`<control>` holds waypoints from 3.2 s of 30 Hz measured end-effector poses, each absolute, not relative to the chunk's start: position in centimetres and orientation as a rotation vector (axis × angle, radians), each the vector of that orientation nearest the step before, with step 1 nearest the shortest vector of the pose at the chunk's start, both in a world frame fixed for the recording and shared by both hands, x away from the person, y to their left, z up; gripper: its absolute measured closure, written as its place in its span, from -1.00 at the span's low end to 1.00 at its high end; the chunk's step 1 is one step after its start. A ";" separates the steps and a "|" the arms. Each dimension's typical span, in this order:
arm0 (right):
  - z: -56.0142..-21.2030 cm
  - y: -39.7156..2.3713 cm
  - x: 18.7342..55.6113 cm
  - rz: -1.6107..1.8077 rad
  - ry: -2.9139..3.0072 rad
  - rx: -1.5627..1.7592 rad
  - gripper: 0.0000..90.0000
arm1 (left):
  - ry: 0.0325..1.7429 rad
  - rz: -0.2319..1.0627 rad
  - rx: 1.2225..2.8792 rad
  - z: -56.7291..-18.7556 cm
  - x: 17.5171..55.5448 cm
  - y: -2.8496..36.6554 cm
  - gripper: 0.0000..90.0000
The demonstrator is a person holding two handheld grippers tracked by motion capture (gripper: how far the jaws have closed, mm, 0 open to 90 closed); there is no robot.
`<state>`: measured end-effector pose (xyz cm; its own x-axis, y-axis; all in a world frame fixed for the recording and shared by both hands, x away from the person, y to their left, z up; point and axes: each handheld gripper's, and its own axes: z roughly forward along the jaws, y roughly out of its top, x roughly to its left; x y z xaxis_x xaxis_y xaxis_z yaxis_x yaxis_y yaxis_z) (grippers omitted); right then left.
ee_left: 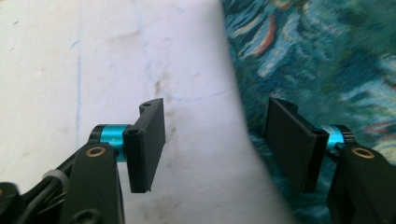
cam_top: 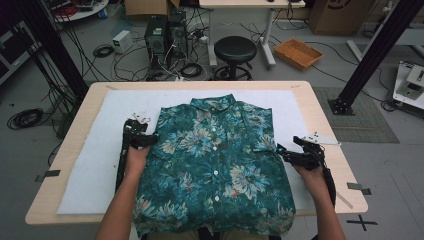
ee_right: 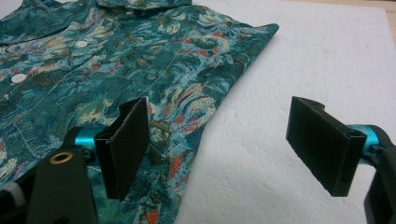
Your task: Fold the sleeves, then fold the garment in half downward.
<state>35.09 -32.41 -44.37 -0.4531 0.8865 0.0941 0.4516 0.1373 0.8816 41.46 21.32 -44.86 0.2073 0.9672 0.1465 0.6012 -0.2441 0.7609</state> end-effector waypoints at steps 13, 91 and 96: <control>-44.2 -32.4 35.0 1.267 1.962 1.265 -0.51 | 1.237 0.628 1.626 -43.1 39.2 23.3 -0.39; -40.3 -28.7 40.7 1.110 2.155 1.223 -0.53 | 1.314 0.698 1.915 -45.0 50.1 22.0 0.37; -40.0 -27.9 43.8 1.047 2.141 1.271 -0.53 | 1.247 0.717 1.989 -45.1 49.9 21.4 0.76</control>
<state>43.85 -27.89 -40.01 -0.4829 0.8756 0.0095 0.5450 0.2921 0.7859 49.95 21.37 -45.11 0.3914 0.9150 0.0977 0.5446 -0.3159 0.7769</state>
